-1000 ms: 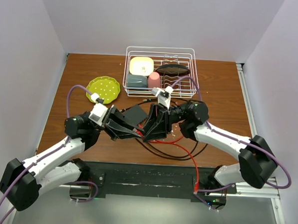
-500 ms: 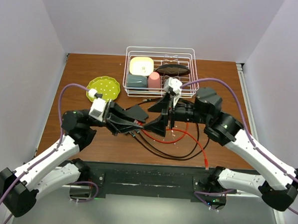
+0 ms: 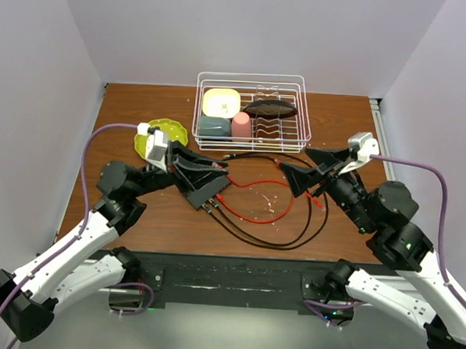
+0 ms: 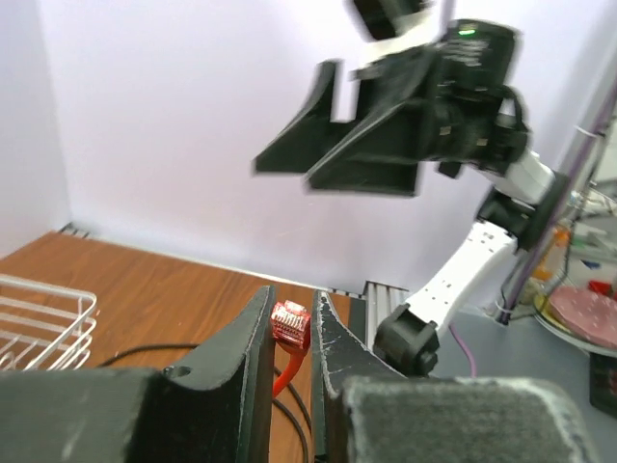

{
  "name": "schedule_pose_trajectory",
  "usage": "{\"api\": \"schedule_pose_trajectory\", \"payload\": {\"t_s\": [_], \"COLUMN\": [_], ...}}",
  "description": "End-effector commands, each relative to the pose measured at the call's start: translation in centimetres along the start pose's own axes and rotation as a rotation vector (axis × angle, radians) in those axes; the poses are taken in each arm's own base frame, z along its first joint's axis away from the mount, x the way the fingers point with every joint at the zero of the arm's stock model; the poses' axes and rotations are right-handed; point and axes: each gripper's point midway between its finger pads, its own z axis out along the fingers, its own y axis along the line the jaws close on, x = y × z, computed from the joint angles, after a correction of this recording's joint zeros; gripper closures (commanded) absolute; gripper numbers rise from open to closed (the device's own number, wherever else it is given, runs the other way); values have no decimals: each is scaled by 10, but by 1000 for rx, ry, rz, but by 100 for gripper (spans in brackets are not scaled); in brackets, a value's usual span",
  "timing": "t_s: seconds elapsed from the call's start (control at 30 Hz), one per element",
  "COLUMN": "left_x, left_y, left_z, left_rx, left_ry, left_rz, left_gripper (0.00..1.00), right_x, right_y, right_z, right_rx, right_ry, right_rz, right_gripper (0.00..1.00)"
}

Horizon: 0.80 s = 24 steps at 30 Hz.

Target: Insert the plug into the switch port

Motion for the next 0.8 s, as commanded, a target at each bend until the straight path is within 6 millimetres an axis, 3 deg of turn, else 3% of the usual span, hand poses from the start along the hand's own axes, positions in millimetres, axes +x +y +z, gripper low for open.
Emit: {"api": "schedule_pose_trajectory", "payload": {"t_s": [0.0,0.13,0.2,0.33,0.5,0.77], "left_x": [-12,-10,-10,-8,-7,-7], "left_y": [24,29,31,33,33,34], "left_z": [8,9,10,11,12,12], "left_rx": [-130,-161,-170,-174,-171,-177], "left_ry": [-24,-15,-17,-4,3,5], "left_rz": [-46,-83,-92,-105,-107,-105], "left_gripper": [100,100,100,100,100,100], "right_x": [8,26,35,40,41,34], "right_y": [19,37,48,67,86,92], "right_z": [26,52,56,71,72,61], "right_rx": [-86,-166,-222,-289,-386,-434], "right_ry": [-2,32,50,39,34,-2], "right_rz": [24,47,51,63,61,47], "right_gripper": [17,24,26,28,30,31]}}
